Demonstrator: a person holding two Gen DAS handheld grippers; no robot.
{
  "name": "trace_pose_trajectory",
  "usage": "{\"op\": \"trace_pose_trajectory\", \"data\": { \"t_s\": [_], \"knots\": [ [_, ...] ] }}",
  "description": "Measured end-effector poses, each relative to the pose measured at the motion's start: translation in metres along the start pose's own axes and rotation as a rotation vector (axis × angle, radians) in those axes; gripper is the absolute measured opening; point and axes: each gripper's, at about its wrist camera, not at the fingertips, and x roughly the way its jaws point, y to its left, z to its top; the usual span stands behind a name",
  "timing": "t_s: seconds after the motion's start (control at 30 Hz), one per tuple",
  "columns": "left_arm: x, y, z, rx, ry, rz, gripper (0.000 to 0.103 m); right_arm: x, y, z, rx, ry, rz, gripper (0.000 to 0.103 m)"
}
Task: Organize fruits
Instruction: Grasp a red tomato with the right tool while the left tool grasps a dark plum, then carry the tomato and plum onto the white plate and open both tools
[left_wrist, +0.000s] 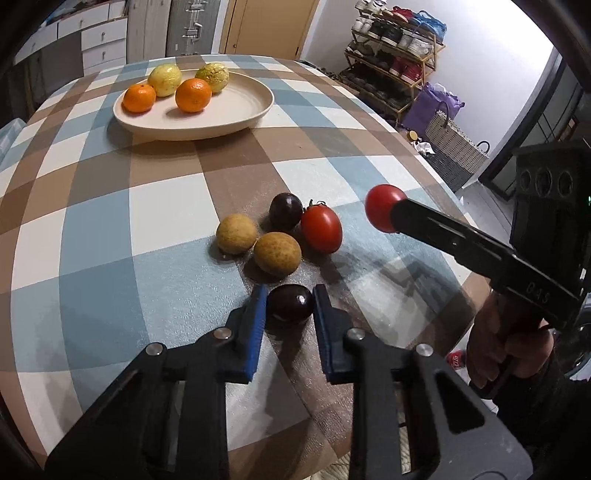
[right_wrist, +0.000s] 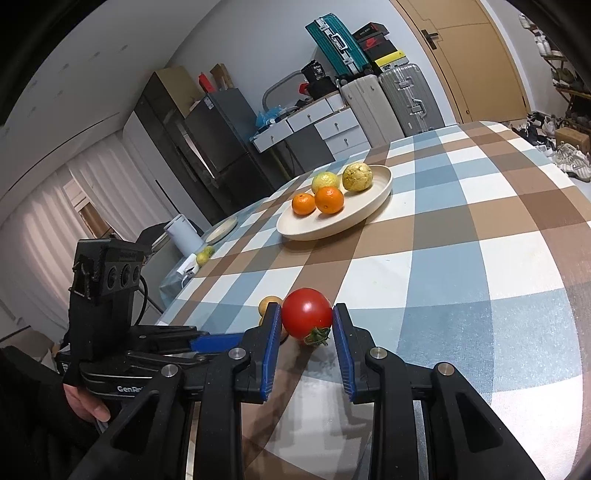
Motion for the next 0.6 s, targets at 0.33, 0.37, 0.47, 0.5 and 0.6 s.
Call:
{"op": "trace_pose_trajectory", "data": {
  "t_s": [0.33, 0.37, 0.47, 0.5, 0.6],
  "knots": [
    [-0.016, 0.005, 0.008, 0.010, -0.050, -0.027, 0.022, 0.006, -0.002, 0.004, 0.008, 0.009, -0.011, 0.029],
    [-0.018, 0.008, 0.011, 0.006, -0.059, -0.030, 0.022, 0.007, -0.002, 0.006, 0.008, 0.011, -0.011, 0.029],
    [-0.024, 0.016, 0.024, 0.002, -0.090, -0.028, 0.022, 0.009, -0.001, 0.011, 0.002, 0.015, -0.008, 0.029],
    [-0.026, 0.018, 0.029, 0.003, -0.100, -0.027, 0.022, 0.011, 0.000, 0.014, -0.003, 0.016, -0.007, 0.029],
    [-0.029, 0.028, 0.046, 0.008, -0.131, -0.015, 0.022, 0.019, 0.001, 0.024, -0.011, 0.022, -0.007, 0.029]
  ]
}}
